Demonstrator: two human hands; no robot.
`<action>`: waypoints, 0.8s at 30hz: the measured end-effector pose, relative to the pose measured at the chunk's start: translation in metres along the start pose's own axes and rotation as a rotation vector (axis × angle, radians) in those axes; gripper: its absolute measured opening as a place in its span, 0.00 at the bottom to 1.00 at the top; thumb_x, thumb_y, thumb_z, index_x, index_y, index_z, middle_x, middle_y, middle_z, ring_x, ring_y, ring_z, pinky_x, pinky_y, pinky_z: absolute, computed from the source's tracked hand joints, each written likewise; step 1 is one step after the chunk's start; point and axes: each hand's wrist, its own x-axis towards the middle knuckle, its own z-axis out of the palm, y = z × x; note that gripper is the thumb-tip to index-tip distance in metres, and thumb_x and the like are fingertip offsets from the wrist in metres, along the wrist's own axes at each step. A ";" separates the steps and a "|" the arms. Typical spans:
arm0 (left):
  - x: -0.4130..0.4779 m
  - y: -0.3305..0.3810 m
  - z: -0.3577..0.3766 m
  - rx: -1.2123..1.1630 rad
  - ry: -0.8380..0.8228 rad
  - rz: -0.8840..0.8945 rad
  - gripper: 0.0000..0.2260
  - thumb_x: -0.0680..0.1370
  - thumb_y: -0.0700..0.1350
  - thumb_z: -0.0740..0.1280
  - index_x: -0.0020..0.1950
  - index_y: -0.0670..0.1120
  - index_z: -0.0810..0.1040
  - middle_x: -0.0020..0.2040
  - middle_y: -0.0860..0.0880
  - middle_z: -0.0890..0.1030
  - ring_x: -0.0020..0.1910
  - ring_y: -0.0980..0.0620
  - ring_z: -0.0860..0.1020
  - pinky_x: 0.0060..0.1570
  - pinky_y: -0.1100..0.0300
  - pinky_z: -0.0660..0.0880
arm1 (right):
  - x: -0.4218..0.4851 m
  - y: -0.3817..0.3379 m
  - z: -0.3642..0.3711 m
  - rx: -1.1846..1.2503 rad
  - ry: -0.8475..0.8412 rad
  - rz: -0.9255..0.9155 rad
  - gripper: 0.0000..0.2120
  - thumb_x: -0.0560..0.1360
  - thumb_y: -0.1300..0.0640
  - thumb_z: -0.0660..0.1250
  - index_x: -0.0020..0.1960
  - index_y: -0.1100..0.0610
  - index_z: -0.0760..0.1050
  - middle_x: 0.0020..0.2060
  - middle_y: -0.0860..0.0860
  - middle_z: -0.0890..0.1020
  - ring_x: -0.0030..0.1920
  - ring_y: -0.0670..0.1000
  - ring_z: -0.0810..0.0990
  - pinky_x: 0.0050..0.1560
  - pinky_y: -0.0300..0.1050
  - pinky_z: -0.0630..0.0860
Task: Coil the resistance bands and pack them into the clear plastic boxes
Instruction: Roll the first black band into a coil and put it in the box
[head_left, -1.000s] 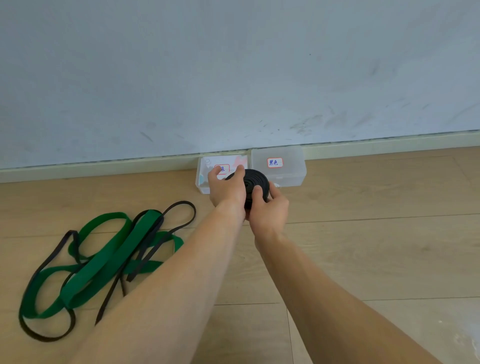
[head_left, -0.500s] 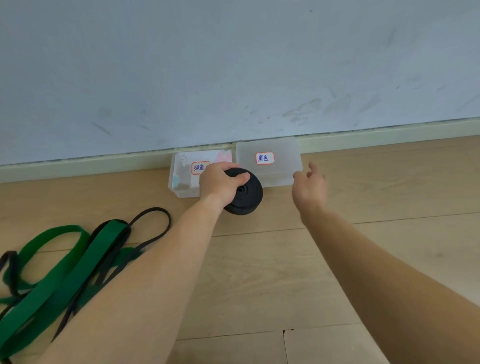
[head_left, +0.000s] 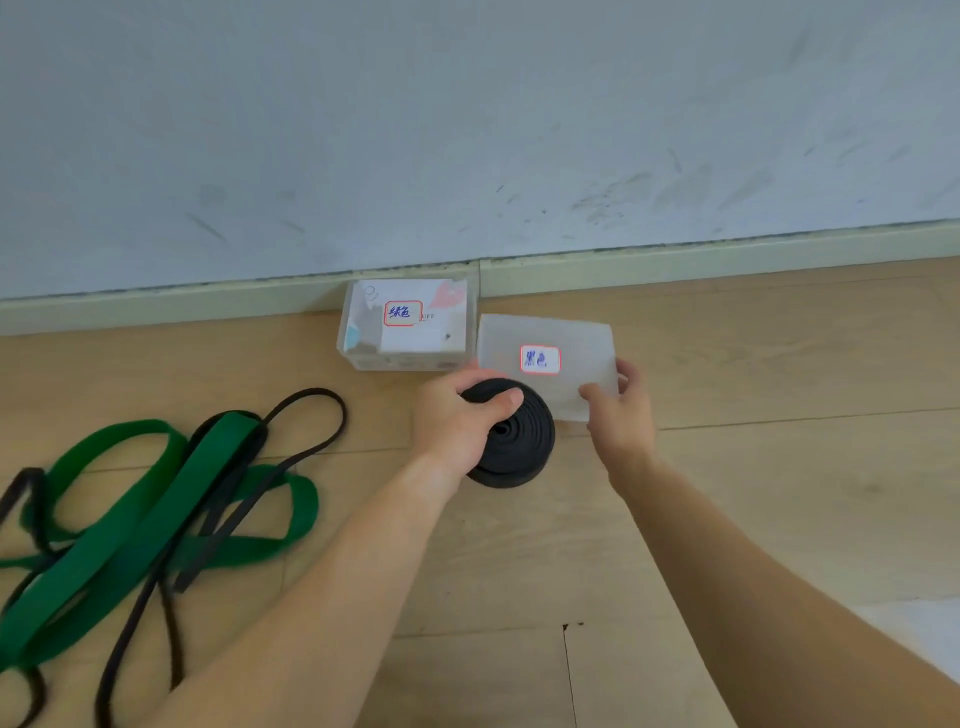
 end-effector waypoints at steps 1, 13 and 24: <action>-0.015 -0.006 -0.005 -0.005 0.009 -0.021 0.07 0.72 0.44 0.79 0.46 0.53 0.86 0.57 0.59 0.83 0.56 0.64 0.79 0.52 0.71 0.72 | -0.016 0.008 -0.005 -0.063 -0.039 -0.026 0.34 0.71 0.50 0.66 0.76 0.44 0.61 0.63 0.51 0.74 0.58 0.50 0.77 0.61 0.52 0.75; -0.137 -0.067 -0.071 -0.111 0.112 -0.335 0.08 0.72 0.43 0.78 0.47 0.55 0.86 0.49 0.55 0.86 0.54 0.51 0.82 0.46 0.62 0.75 | -0.075 0.000 -0.006 -1.409 -0.355 -0.672 0.52 0.64 0.28 0.69 0.78 0.47 0.50 0.80 0.53 0.43 0.80 0.61 0.45 0.76 0.59 0.58; -0.123 -0.067 -0.024 -0.019 -0.076 -0.172 0.14 0.71 0.41 0.79 0.52 0.56 0.86 0.77 0.54 0.69 0.66 0.62 0.72 0.59 0.68 0.67 | -0.074 0.000 0.016 -1.499 -0.311 -0.721 0.48 0.68 0.28 0.67 0.79 0.47 0.52 0.74 0.57 0.63 0.69 0.64 0.67 0.58 0.57 0.76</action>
